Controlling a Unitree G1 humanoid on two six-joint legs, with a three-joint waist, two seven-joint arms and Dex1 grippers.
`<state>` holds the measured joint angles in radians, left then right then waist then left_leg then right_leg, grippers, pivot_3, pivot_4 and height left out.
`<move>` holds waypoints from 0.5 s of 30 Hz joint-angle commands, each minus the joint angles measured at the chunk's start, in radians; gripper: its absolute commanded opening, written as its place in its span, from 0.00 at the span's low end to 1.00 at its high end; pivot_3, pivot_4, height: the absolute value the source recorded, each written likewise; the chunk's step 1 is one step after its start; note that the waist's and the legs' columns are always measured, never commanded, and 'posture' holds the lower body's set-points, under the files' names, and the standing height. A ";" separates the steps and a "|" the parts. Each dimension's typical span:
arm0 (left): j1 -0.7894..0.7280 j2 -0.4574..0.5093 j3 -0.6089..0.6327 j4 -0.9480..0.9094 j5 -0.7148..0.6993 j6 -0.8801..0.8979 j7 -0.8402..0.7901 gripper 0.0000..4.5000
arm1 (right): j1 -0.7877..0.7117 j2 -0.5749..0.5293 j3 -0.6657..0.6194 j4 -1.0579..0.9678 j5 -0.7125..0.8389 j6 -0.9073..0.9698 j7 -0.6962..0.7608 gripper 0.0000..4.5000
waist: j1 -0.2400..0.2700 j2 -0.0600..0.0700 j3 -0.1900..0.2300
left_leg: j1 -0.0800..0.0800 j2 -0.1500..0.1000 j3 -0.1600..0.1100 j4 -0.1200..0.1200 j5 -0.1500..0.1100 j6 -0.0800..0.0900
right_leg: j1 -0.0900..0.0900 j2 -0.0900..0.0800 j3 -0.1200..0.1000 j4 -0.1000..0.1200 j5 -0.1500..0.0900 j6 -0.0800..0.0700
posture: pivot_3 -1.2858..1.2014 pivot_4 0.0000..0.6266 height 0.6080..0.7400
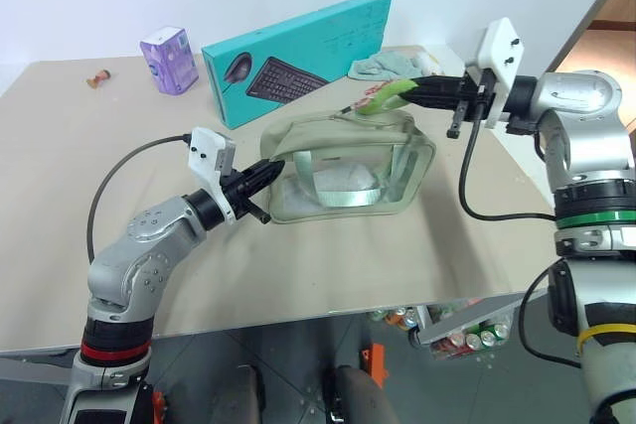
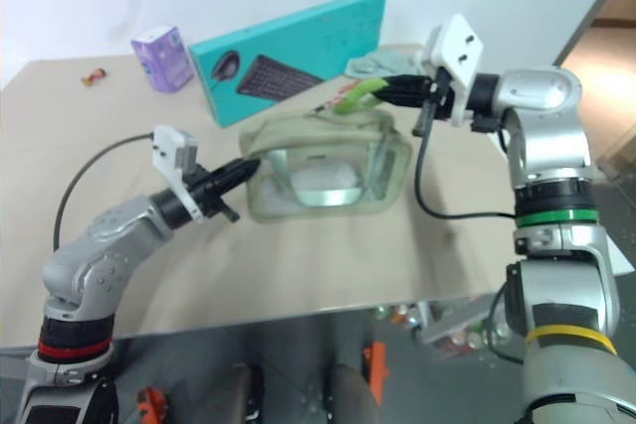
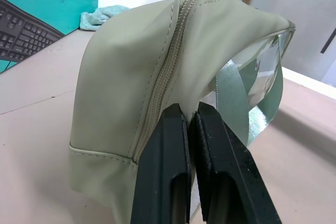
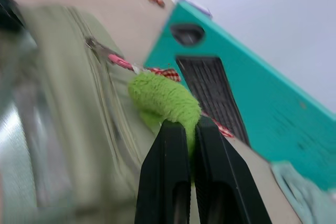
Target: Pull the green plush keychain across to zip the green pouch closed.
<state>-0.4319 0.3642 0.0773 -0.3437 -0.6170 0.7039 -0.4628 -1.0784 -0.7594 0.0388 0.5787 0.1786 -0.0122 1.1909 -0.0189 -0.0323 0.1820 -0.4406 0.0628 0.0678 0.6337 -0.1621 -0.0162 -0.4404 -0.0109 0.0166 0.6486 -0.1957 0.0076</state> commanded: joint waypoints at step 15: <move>-0.012 0.018 0.012 -0.028 -0.001 -0.004 0.008 0.00 | 0.057 -0.195 0.006 0.352 -0.269 -0.307 -0.272 0.00 | -0.002 0.000 0.000 | 0.001 0.000 0.000 0.000 0.000 0.000 | 0.000 0.000 0.001 0.000 0.000 0.000 | 0.52 0.24 1.00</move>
<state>-0.4324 0.3695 0.0718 -0.3440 -0.6174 0.7051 -0.4602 -1.0167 -0.9062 0.0544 0.9149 -0.0572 -0.2983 0.9749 -0.0204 -0.0322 0.1822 -0.4397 0.0622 0.0683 0.6335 -0.1621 -0.0161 -0.4403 -0.0109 0.0181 0.6486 -0.1957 0.0077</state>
